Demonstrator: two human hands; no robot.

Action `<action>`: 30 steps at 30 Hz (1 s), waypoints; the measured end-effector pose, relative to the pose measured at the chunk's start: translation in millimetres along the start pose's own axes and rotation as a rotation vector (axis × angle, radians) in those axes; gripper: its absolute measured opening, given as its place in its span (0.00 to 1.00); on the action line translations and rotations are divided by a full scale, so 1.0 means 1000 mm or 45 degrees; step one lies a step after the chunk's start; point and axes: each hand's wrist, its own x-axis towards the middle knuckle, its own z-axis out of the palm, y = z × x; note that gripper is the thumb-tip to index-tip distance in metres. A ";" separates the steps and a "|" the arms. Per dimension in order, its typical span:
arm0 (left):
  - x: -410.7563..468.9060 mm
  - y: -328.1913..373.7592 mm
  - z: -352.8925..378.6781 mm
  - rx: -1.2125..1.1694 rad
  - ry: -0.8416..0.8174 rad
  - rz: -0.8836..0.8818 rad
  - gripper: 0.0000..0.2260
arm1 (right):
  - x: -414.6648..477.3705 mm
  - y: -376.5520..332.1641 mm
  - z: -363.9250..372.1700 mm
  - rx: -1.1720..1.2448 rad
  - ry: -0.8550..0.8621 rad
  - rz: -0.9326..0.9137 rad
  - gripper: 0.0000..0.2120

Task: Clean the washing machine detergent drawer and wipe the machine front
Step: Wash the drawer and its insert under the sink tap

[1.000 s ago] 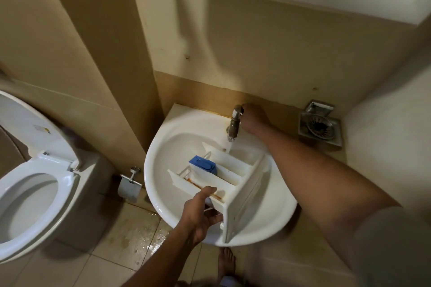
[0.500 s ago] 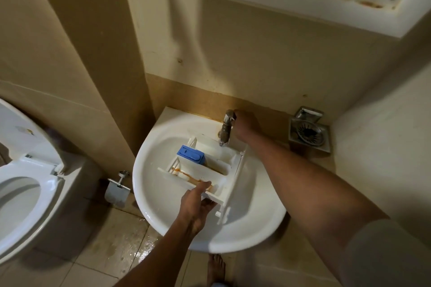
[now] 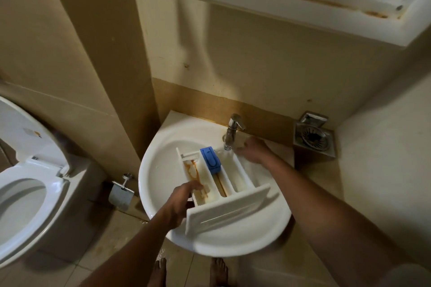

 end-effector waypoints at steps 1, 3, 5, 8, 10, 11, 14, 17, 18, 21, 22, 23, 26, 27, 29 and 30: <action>0.000 0.005 -0.003 0.029 -0.025 -0.013 0.16 | -0.010 0.010 0.004 -0.052 -0.125 0.068 0.22; 0.002 0.013 -0.007 0.094 -0.113 -0.047 0.16 | -0.025 0.032 0.011 0.118 -0.365 0.230 0.26; 0.002 0.023 -0.007 0.187 -0.227 -0.089 0.14 | -0.039 0.051 0.020 0.538 -0.535 0.330 0.27; 0.010 0.040 -0.005 0.314 -0.271 -0.150 0.20 | -0.055 0.067 0.039 1.017 -0.508 0.409 0.21; 0.020 0.051 -0.006 0.333 -0.333 -0.223 0.32 | -0.067 0.068 0.050 1.147 -0.348 0.441 0.11; 0.024 0.058 -0.007 0.333 -0.368 -0.262 0.37 | -0.072 0.067 0.054 1.155 -0.265 0.452 0.08; 0.024 0.078 -0.007 0.386 -0.399 -0.259 0.35 | -0.084 0.067 0.063 1.141 -0.124 0.489 0.03; 0.033 0.091 -0.012 0.490 -0.293 -0.166 0.39 | -0.097 0.062 0.070 1.252 -0.011 0.596 0.08; 0.034 0.094 -0.015 0.521 -0.270 -0.150 0.43 | -0.100 0.058 0.073 1.310 0.028 0.609 0.10; 0.042 0.093 -0.025 0.517 -0.172 -0.114 0.48 | -0.107 0.046 0.085 1.441 0.179 0.625 0.17; 0.040 0.092 -0.026 0.505 -0.108 -0.104 0.45 | -0.109 0.043 0.089 1.459 0.242 0.637 0.18; 0.038 0.091 -0.028 0.464 -0.047 -0.077 0.41 | -0.111 0.039 0.092 1.474 0.301 0.650 0.18; 0.048 0.087 -0.039 0.288 0.125 0.049 0.38 | -0.123 0.029 0.101 1.541 0.435 0.677 0.15; 0.051 0.085 -0.041 0.223 0.151 0.052 0.38 | -0.126 0.026 0.105 1.563 0.479 0.694 0.14; 0.052 0.084 -0.042 0.158 0.119 0.038 0.38 | -0.133 0.020 0.114 1.632 0.571 0.728 0.10; 0.051 0.083 -0.041 0.151 0.106 0.028 0.37 | -0.136 0.015 0.117 1.691 0.609 0.746 0.08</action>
